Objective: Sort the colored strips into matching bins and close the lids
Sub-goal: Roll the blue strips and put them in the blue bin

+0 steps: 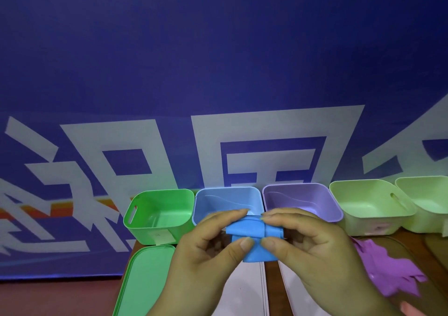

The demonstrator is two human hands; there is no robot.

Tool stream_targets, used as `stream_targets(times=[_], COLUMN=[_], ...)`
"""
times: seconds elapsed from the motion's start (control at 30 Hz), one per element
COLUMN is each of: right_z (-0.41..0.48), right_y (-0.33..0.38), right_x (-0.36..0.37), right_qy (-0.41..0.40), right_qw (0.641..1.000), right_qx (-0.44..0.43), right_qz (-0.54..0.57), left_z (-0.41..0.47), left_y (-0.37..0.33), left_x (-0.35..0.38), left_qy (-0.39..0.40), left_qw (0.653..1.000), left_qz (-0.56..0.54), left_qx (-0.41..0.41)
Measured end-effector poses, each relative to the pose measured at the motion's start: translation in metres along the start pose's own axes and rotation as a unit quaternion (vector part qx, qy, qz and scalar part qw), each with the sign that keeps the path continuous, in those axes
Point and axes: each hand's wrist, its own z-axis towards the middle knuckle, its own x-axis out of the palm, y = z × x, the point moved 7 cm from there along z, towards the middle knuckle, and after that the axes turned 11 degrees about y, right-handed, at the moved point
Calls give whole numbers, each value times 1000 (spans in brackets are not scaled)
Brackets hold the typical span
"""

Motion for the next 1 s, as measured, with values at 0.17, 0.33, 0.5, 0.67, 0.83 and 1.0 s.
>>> stream_targets(times=[0.17,0.33,0.5,0.67,0.83,1.0], right_z=[2,12,29,57,88,110], right_y=[-12,-35,-73,-124,-181,-247], right_x=[2,10,10,4,8,8], right_qy=[16,34,38,66,130,168], right_qw=[999,995,990,961,903,849], right_qx=[35,70,137,192,244,303], right_qz=[33,57,-1,-189,-327,-398], left_z=[4,16,37,73,122,177], left_y=[16,33,70,116,173,241], left_x=[-6,-13,-39,-66,-80,-82], left_qy=[-12,-17,-27,7,81,165], left_qw=[1000,1000,992,950,899,832], left_qz=[8,-19,107,296,410,496], left_qx=[-3,-15,-61,-100,-131,-186])
